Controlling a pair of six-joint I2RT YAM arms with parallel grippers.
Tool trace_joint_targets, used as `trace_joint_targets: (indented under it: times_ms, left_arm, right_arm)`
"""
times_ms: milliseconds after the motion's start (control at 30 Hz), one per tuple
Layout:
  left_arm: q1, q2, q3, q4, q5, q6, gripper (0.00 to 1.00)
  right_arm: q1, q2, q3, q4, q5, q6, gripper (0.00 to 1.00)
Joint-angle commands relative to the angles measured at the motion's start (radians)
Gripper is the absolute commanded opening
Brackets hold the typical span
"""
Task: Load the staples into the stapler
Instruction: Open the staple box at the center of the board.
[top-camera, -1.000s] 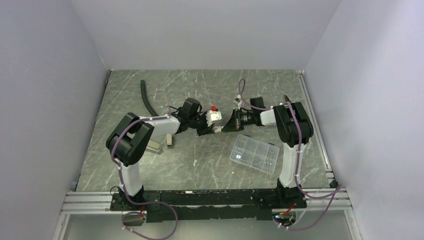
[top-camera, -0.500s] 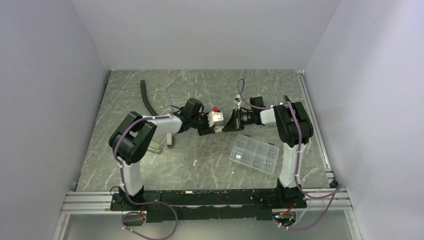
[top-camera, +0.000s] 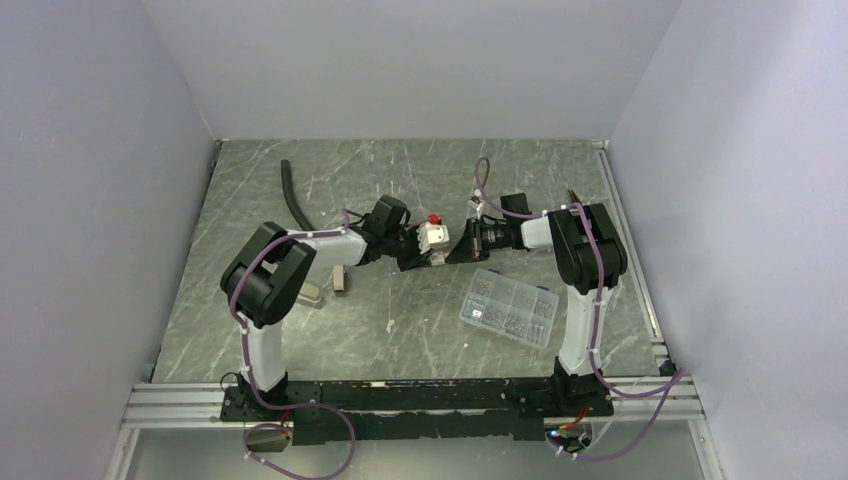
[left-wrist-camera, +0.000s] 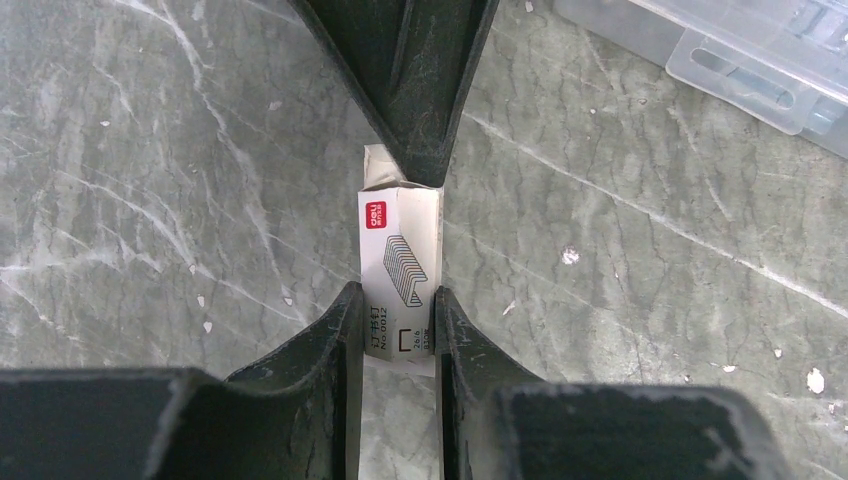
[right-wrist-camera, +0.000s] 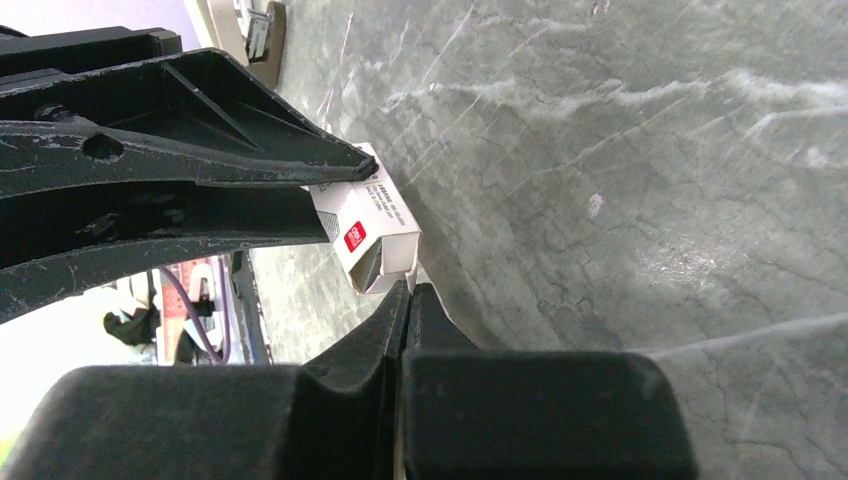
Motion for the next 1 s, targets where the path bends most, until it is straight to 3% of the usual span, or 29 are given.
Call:
trace_joint_targets:
  times_ms: [0,967]
  left_arm:
    - [0.021,0.014,0.015,-0.097,-0.089,0.027,0.27]
    - [0.021,0.039,0.039,-0.179,-0.121,0.041,0.34]
  right_arm:
    - [-0.048,-0.011,0.024,-0.03,0.033,-0.057,0.0]
    - [-0.063,-0.036,0.027,-0.087,0.123,-0.061,0.0]
